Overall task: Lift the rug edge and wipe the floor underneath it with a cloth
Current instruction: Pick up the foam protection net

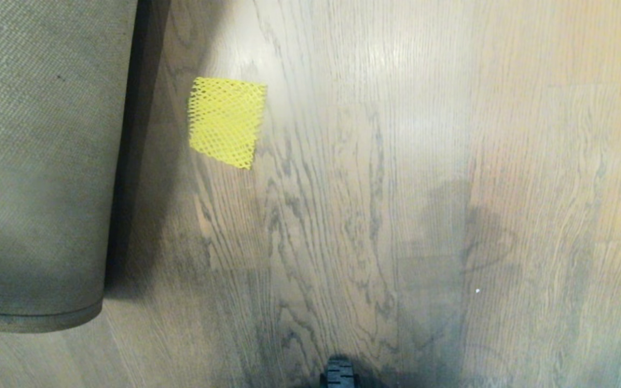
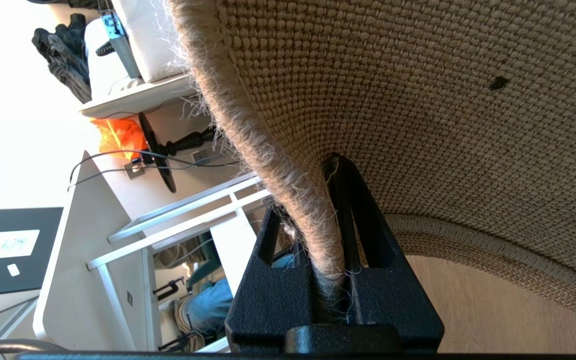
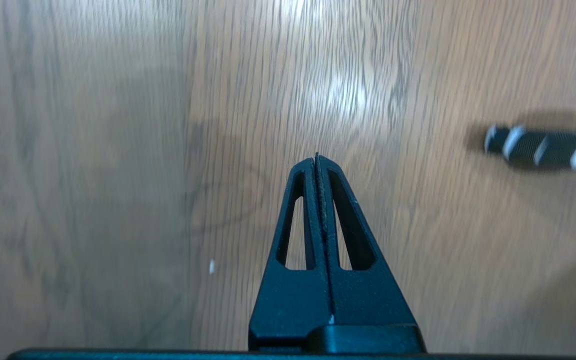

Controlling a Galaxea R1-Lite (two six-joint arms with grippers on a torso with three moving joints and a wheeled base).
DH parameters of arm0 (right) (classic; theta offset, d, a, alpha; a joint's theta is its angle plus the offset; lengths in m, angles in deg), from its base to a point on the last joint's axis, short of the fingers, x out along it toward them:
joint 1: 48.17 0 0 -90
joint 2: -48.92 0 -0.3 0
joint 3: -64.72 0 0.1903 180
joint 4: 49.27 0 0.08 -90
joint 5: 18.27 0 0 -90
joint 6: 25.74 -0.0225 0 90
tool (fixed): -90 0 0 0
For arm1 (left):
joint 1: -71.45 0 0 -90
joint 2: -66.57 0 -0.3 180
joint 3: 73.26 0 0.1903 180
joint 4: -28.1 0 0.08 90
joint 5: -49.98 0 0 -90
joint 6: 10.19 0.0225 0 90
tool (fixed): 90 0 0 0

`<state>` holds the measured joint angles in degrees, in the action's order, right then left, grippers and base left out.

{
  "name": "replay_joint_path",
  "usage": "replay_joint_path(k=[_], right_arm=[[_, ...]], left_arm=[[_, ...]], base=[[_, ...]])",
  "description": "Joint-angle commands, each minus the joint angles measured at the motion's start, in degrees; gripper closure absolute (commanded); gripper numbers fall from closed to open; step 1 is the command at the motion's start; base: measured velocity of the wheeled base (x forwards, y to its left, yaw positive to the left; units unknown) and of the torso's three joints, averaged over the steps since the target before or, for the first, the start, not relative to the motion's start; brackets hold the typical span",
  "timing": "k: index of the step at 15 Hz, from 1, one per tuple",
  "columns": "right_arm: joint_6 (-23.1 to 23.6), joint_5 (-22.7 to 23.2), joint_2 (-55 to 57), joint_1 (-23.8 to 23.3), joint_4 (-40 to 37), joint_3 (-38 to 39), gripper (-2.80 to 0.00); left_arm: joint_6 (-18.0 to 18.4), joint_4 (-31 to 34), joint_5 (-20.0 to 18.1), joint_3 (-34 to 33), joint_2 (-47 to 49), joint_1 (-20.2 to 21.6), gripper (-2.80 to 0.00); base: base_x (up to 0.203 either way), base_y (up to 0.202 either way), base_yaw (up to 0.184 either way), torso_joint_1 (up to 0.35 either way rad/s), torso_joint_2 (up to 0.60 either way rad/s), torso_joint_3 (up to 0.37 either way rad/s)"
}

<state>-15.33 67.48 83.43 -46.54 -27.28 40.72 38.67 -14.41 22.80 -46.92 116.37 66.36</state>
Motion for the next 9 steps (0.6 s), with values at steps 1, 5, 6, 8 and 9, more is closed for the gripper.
replay_joint_path(k=[1, 5, 6, 8, 9], right_arm=[[0.10, 1.73, -14.68, -1.04, -13.13, 0.16, 0.00], [0.05, 5.64, -33.61, -1.87, -47.85, -1.59, 0.00], [-1.05, 5.72, -34.52, -2.03, -51.27, -2.17, 0.00], [-2.44, 5.16, -34.52, -2.07, -52.57, -2.27, 0.00], [-2.93, 4.26, -34.52, -2.07, -52.74, -2.35, 0.00]], left_arm=[[0.27, -0.39, 0.38, -0.16, -0.23, 0.00, 0.00], [0.27, -0.39, 0.38, -0.16, -0.23, 0.00, 0.00], [0.27, -0.38, 0.38, -0.20, -0.47, 0.00, 0.00], [0.27, -0.36, 0.38, -0.25, -0.67, 0.00, 0.00], [0.36, -0.39, 0.38, -0.25, -0.75, 0.00, 0.00]], base=[[0.000, 0.000, 0.000, 0.000, 0.00, 0.000], [0.000, 0.000, 0.000, 0.000, 0.00, 0.000], [0.000, 0.000, 0.000, 0.000, 0.00, 0.000], [0.000, 0.000, 0.000, 0.000, 0.00, 0.000], [0.000, 0.000, 0.000, 0.000, 0.00, 0.000]])
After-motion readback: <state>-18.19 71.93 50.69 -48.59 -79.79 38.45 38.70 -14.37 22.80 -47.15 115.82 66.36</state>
